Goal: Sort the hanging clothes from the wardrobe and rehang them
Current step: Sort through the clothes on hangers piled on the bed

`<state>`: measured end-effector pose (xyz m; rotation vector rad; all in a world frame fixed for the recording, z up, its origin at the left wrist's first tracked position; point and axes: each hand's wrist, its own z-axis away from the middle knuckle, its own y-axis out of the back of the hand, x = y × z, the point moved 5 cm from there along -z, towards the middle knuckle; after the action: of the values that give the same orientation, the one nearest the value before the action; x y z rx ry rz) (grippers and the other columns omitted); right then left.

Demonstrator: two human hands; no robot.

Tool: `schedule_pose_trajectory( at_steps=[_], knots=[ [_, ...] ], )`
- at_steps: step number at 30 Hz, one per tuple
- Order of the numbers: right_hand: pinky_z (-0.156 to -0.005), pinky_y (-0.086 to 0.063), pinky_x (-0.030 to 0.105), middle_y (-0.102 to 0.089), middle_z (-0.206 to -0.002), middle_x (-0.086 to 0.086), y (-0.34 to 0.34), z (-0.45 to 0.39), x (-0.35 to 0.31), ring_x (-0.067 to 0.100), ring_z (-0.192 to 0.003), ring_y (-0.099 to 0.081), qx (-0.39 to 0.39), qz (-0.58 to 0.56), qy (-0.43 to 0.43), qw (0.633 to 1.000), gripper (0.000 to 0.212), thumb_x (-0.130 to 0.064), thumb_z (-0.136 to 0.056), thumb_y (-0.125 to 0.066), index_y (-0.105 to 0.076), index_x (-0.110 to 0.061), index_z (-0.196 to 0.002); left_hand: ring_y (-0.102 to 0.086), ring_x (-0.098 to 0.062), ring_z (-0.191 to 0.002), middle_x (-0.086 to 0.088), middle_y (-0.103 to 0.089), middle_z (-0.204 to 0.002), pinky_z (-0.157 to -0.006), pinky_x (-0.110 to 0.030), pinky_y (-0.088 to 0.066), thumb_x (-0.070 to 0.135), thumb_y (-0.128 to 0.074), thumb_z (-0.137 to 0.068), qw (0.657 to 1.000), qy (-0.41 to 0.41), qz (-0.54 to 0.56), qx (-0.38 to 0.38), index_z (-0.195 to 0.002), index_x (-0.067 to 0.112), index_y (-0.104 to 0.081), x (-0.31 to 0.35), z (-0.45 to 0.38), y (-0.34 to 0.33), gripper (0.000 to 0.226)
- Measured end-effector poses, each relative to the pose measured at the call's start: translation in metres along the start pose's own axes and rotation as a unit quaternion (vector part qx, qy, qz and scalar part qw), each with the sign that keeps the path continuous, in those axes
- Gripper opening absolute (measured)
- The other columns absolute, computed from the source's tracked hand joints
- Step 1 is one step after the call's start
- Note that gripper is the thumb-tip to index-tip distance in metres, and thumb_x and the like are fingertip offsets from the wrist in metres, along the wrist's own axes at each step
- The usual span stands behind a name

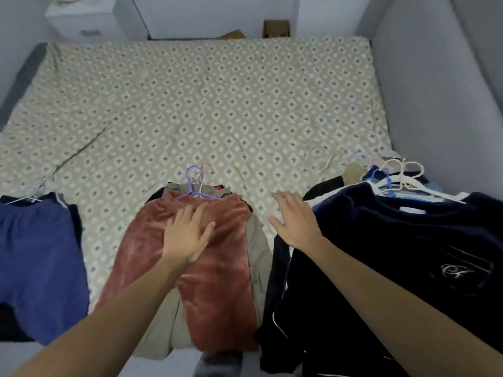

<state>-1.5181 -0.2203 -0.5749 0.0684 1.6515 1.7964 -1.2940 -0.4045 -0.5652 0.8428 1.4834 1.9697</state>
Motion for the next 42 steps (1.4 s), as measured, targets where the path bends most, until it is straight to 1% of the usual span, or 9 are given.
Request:
schedule_pose_trajectory(
  at_steps=[6,10,17,23,27,30,32,34,42],
  knots=[
    [-0.108,-0.044,0.047,-0.047,-0.148,0.007,-0.103,-0.083,-0.061,0.030,-0.136,-0.043,-0.065,-0.071,-0.069,0.993,0.061,-0.047,-0.102,-0.058,-0.041,-0.017,-0.152,-0.049,-0.039,-0.132,-0.014,-0.053,-0.145,-0.102,-0.056,-0.045,0.061,-0.032,-0.098,0.999,0.045,0.005,-0.024,-0.149,0.015,-0.048,-0.149,-0.039,-0.045,0.071],
    [-0.108,-0.044,0.051,-0.045,-0.146,0.010,-0.159,-0.123,-0.057,0.034,-0.134,-0.044,-0.103,-0.074,-0.160,0.979,0.063,-0.049,-0.101,-0.057,-0.035,-0.020,-0.153,-0.047,-0.037,-0.131,-0.013,-0.051,-0.143,-0.098,-0.053,-0.046,0.057,-0.037,-0.102,0.997,0.061,0.027,-0.049,-0.149,0.015,-0.046,-0.214,-0.079,-0.083,0.063],
    [-0.112,-0.040,0.053,-0.050,-0.139,0.018,-0.220,-0.161,-0.039,0.042,-0.130,-0.047,-0.133,-0.089,-0.219,0.962,0.075,-0.051,-0.097,-0.065,-0.032,-0.020,-0.157,-0.041,-0.034,-0.139,-0.011,-0.044,-0.149,-0.105,-0.051,-0.043,0.054,-0.050,-0.104,0.981,0.092,0.076,-0.155,-0.155,0.020,-0.038,-0.273,-0.134,-0.142,0.062],
    [-0.101,-0.049,0.046,-0.065,-0.123,0.009,-0.228,-0.166,-0.049,0.032,-0.116,-0.061,-0.096,-0.183,-0.223,0.953,0.042,-0.039,-0.098,-0.069,-0.056,-0.013,-0.129,-0.044,-0.037,-0.130,-0.014,-0.048,-0.132,-0.101,-0.051,-0.046,0.055,-0.046,-0.104,0.983,0.063,0.073,-0.155,-0.155,0.023,-0.038,-0.272,-0.147,-0.159,0.061],
    [-0.088,-0.054,0.048,-0.068,-0.097,0.004,-0.218,-0.157,-0.065,0.022,-0.092,-0.065,-0.088,-0.228,-0.208,0.947,0.029,-0.040,-0.099,-0.067,-0.061,-0.012,-0.106,-0.048,-0.036,-0.123,-0.012,-0.051,-0.124,-0.097,-0.053,-0.048,0.059,-0.044,-0.103,0.982,0.068,0.099,-0.149,-0.148,0.021,-0.043,-0.270,-0.136,-0.153,0.059],
    [-0.083,-0.052,0.042,-0.068,-0.095,-0.001,-0.192,-0.140,-0.081,0.018,-0.089,-0.064,-0.031,-0.240,-0.190,0.952,0.019,-0.036,-0.096,-0.072,-0.059,-0.021,-0.098,-0.050,-0.031,-0.113,-0.005,-0.051,-0.114,-0.086,-0.049,-0.049,0.065,-0.043,-0.101,0.984,0.064,0.126,-0.112,-0.123,0.021,-0.051,-0.264,-0.116,-0.131,0.050],
    [-0.080,-0.050,0.036,-0.069,-0.097,-0.007,-0.169,-0.123,-0.091,0.012,-0.090,-0.064,-0.004,-0.253,-0.179,0.951,0.018,-0.035,-0.094,-0.074,-0.057,-0.031,-0.091,-0.048,-0.025,-0.108,0.002,-0.050,-0.108,-0.084,-0.047,-0.049,0.071,-0.040,-0.099,0.986,0.046,0.134,-0.085,-0.121,0.028,-0.052,-0.254,-0.099,-0.108,0.051],
    [-0.078,-0.049,0.032,-0.070,-0.095,-0.009,-0.145,-0.101,-0.096,0.007,-0.089,-0.063,0.016,-0.269,-0.172,0.947,0.017,-0.033,-0.093,-0.075,-0.059,-0.031,-0.089,-0.047,-0.021,-0.103,0.006,-0.049,-0.103,-0.083,-0.046,-0.049,0.074,-0.035,-0.098,0.989,0.028,0.133,-0.058,-0.121,0.031,-0.054,-0.242,-0.079,-0.083,0.052],
    [-0.082,-0.054,0.041,-0.071,-0.082,-0.009,-0.035,0.005,-0.115,0.009,-0.080,-0.067,0.072,-0.297,-0.107,0.946,0.014,-0.026,-0.090,-0.081,-0.067,-0.024,-0.087,-0.051,-0.023,-0.095,0.011,-0.046,-0.094,-0.076,-0.043,-0.047,0.063,-0.025,-0.103,0.991,-0.028,0.128,0.027,-0.102,0.022,-0.058,-0.208,0.037,0.021,0.052]
  ],
)
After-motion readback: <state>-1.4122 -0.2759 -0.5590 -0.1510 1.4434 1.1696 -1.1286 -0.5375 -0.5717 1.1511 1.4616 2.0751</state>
